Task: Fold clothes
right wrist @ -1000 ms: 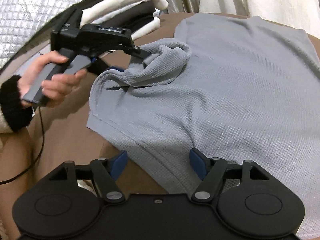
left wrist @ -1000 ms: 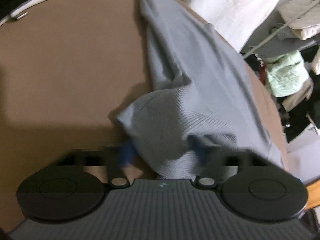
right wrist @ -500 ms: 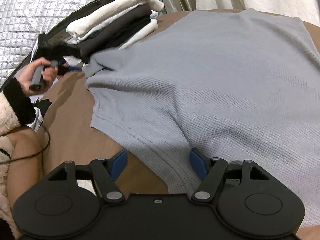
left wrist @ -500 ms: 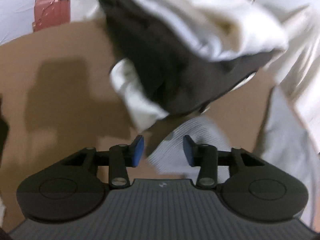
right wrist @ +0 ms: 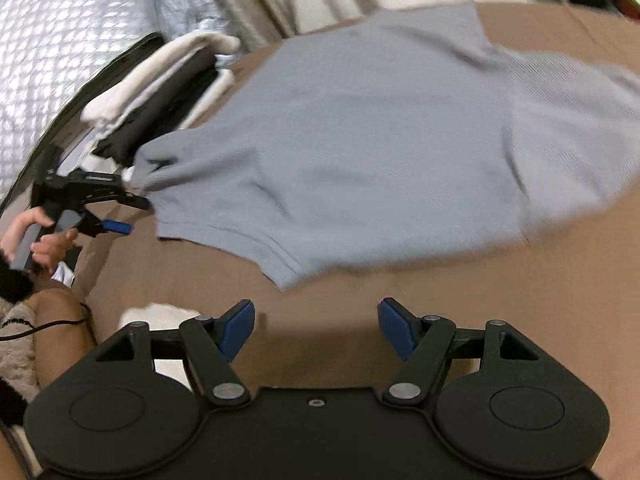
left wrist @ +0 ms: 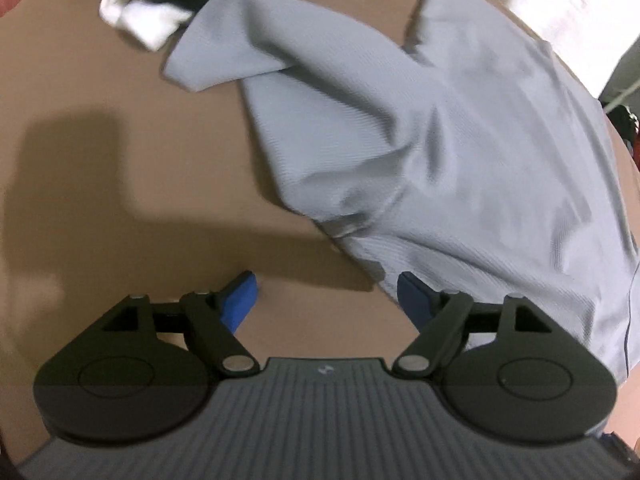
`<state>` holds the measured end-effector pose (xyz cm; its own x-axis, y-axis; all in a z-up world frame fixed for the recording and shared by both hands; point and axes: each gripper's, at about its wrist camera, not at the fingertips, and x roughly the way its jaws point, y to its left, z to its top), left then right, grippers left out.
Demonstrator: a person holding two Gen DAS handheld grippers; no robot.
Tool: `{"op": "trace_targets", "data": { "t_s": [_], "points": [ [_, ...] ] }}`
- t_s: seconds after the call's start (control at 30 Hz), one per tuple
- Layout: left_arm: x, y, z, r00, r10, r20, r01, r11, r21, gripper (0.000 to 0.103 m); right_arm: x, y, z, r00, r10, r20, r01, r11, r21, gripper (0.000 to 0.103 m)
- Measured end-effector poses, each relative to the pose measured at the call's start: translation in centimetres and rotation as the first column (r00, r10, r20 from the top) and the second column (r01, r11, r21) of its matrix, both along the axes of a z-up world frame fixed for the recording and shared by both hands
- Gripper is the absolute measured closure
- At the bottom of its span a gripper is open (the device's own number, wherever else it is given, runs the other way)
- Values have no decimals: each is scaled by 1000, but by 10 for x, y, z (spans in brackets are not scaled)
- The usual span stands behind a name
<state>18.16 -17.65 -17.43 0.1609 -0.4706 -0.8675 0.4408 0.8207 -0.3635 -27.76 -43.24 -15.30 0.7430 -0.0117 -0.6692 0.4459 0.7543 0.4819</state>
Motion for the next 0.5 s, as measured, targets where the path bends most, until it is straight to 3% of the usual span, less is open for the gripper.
{"op": "trace_targets", "data": {
  "t_s": [0.07,0.13,0.23,0.27,0.3,0.33,0.43,0.47,0.5],
  "points": [
    [5,2,-3,994,-15,-108,-1,989,-147,24,-7,-5,-11,998,-46,34,44,998,54,29],
    [12,2,-14,967,-41,-252,-27,965,-261,24,-3,-11,-16,994,-54,90,44,993,110,28],
    [2,-18,-14,981,-69,-182,26,973,-230,24,12,-19,-26,987,-49,151,22,984,176,28],
    [-2,-25,-14,985,-79,-150,46,976,-212,20,20,-22,-30,985,-44,169,9,980,200,28],
    [-6,-32,-13,989,-90,-118,66,979,-194,4,29,-24,-35,981,-41,192,-2,975,223,28],
    [-9,-40,-12,991,-101,-86,85,981,-174,0,39,-25,-38,977,-53,207,3,972,236,28],
    [-21,-62,-10,990,-137,10,137,984,-113,1,59,-25,-40,965,-73,250,14,973,229,29],
    [-25,-69,-10,988,-150,41,154,984,-92,18,68,-22,-36,971,-40,238,-4,983,184,41],
    [-28,-76,-9,984,-164,72,169,983,-70,64,76,-19,-33,976,-2,218,-27,991,130,66]
  ]
}}
